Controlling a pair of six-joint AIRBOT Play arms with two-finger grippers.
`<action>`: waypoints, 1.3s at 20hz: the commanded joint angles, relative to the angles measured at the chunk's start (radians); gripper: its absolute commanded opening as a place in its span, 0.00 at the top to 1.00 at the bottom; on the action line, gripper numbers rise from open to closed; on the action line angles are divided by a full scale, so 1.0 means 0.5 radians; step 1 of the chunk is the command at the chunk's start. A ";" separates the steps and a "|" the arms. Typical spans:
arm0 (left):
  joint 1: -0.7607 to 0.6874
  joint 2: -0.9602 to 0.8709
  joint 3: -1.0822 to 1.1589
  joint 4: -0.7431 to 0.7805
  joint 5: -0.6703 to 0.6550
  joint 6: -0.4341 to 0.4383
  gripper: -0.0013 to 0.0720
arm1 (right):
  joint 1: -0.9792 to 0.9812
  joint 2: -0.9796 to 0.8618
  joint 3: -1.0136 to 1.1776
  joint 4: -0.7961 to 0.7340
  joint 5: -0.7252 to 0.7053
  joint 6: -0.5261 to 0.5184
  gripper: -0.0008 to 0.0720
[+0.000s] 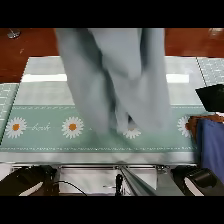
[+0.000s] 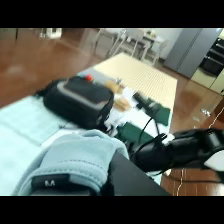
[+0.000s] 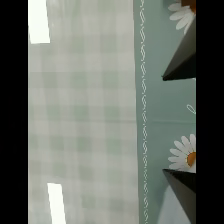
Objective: Fold the shirts.
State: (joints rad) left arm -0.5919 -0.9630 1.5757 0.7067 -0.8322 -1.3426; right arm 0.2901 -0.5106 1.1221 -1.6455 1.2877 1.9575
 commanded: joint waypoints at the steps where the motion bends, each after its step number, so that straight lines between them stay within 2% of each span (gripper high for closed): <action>1: 0.202 0.208 -0.647 0.002 -0.042 -0.034 0.95 | -0.001 0.002 -0.002 -0.031 0.008 0.003 0.13; 3: 0.479 0.295 -1.051 0.003 -0.305 -0.020 0.95 | -0.001 0.000 -0.012 -0.031 0.001 0.012 0.13; 5: 0.699 0.291 -1.410 0.042 -0.595 0.121 0.95 | -0.001 0.000 -0.063 -0.023 -0.021 0.037 0.13; 8: 0.968 0.266 -1.835 0.227 -0.639 0.165 0.95 | -0.001 0.000 -0.234 0.027 -0.151 0.041 0.13; 10: 1.134 0.229 -1.964 0.298 -0.632 0.164 0.94 | -0.001 -0.011 -0.378 0.105 -0.273 0.040 0.13; 11: 1.205 0.207 -1.975 0.311 -0.634 0.153 0.64 | -0.001 -0.049 -0.432 0.153 -0.301 0.041 0.13; 12: 1.266 0.188 -1.967 0.311 -0.633 0.117 0.04 | -0.001 -0.111 -0.456 0.169 -0.298 0.043 0.13; 15: 1.505 0.184 -1.753 0.325 -0.653 0.054 0.02 | -0.108 -0.355 -0.397 -0.092 -0.249 0.058 0.13; 18: 1.862 0.288 -1.556 0.337 -0.639 -0.021 0.02 | -0.652 -0.426 -0.317 -0.246 -0.042 -0.085 0.12; 20: 2.020 0.356 -1.693 0.403 -0.610 -0.148 0.03 | -1.091 -0.416 -0.411 -0.140 0.014 -0.115 0.12; 22: 2.011 0.330 -1.984 0.414 -0.703 -0.166 0.02 | -1.398 -0.378 -0.684 0.285 -0.081 -0.248 0.12; 25: 1.935 0.256 -2.348 0.392 -0.767 -0.159 0.03 | -1.482 -0.372 -1.131 1.250 -0.114 -0.788 0.12; 26: 1.897 0.243 -2.432 0.370 -0.752 -0.137 0.03 | -1.482 -0.372 -1.231 1.432 -0.113 -0.884 0.12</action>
State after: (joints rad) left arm 0.3695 -0.8246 0.4904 0.9012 -1.1851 -1.4082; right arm -0.3775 -0.6983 0.6636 -1.3098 1.2362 1.7222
